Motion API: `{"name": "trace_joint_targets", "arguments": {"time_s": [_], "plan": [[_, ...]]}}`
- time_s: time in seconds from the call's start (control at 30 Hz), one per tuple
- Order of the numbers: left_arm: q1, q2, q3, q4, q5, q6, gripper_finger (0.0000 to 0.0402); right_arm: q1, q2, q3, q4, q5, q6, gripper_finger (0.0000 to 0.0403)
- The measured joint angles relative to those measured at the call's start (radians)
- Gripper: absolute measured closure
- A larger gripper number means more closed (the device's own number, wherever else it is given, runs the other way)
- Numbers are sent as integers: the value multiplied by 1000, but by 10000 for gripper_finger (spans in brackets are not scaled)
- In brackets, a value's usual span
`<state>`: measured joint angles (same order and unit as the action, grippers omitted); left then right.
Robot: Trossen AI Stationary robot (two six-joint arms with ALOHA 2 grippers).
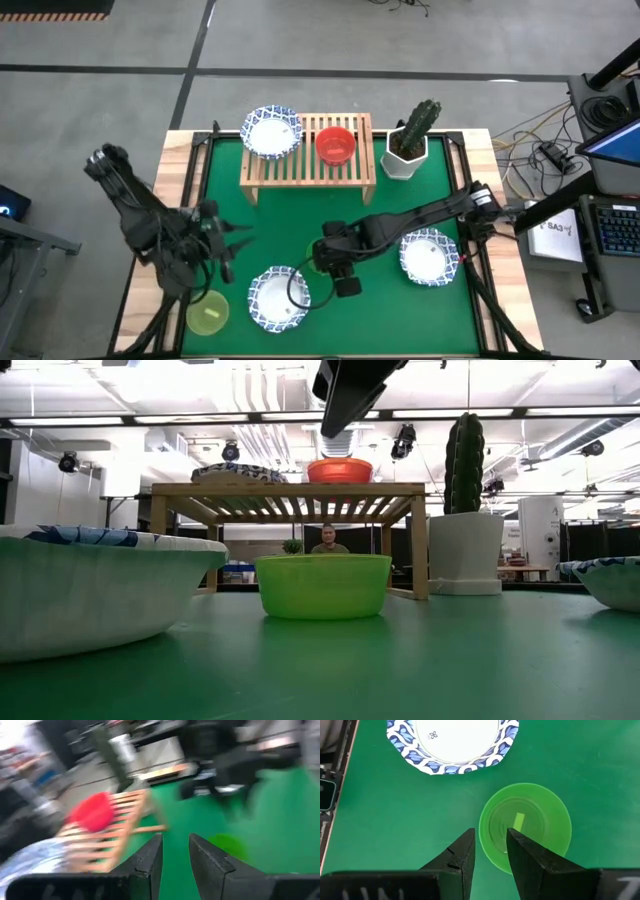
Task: Place and stack bowls onto a shelf
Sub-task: Stack the small green bowl on top of the small orange bowl on the shelf
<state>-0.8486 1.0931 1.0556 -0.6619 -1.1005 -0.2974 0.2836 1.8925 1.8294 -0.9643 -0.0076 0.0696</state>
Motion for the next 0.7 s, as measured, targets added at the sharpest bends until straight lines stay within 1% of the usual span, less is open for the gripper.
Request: {"name": "trace_joint_targets", "arguments": {"time_s": [0.07, 0.13, 0.23, 0.3, 0.37, 0.47, 0.7], "plan": [[0, -32, -125, 259, 100, 177, 325, 0, 5, -1, 3, 0, 1, 299], [-1, -52, -250, 545, 220, 360, 325, 0, 11, -1, 4, -14, 14, 296], [0, -65, -412, 895, 352, 569, 325, 2, 33, -1, 5, -42, 25, 294], [0, -72, -507, 1080, 385, 652, 325, 6, 59, -1, 5, -62, 24, 294], [4, -84, -576, 1221, 385, 677, 325, 9, 87, -2, -1, -80, 11, 296], [6, -112, -636, 1316, 378, 710, 325, 11, 117, -2, 3, -67, 8, 302], [6, -198, -642, 1334, 315, 710, 325, 3, 185, -2, 14, -34, -22, 319]]}}
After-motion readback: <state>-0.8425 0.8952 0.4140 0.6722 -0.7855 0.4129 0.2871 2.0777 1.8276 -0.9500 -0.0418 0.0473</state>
